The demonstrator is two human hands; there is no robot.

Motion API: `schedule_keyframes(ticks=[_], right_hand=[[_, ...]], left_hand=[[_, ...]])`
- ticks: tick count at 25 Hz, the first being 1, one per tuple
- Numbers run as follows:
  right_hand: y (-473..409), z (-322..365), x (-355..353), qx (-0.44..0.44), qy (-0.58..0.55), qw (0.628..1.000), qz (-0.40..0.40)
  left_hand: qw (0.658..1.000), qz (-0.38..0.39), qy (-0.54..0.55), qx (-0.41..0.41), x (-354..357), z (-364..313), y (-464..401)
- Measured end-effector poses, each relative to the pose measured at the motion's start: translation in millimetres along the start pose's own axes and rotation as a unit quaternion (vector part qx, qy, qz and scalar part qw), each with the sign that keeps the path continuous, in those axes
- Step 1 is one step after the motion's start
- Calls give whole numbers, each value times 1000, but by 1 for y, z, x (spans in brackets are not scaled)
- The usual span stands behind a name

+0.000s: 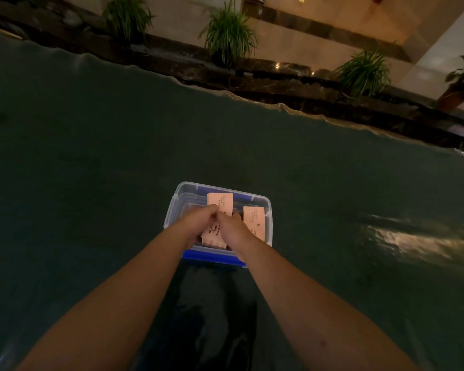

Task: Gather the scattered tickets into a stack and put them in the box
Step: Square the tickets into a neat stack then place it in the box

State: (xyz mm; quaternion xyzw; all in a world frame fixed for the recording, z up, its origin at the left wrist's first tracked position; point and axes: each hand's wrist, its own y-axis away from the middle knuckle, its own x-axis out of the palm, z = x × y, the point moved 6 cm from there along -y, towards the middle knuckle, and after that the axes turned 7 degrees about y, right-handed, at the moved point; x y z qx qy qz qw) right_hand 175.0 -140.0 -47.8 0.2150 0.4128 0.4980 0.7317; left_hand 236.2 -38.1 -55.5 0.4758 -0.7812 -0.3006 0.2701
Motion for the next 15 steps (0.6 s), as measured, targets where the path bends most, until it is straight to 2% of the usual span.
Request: schedule_keyframes(ticks=[4,8,13,15], right_hand=[[-15,-5,-1,29,51,998,-23],[-19,-5,-2,29,44,998,-44],[-4,-1,-12,-36,95,994,-49],[12,4,-25,-88,98,990,-44]], left_hand=[[999,-15,-45,-20,-2,6,-8],[999,-26,-40,-22,-3,4,-13],[995,-47,-89,20,-3,-12,2],[988,-43,-132,68,-5,-27,16]])
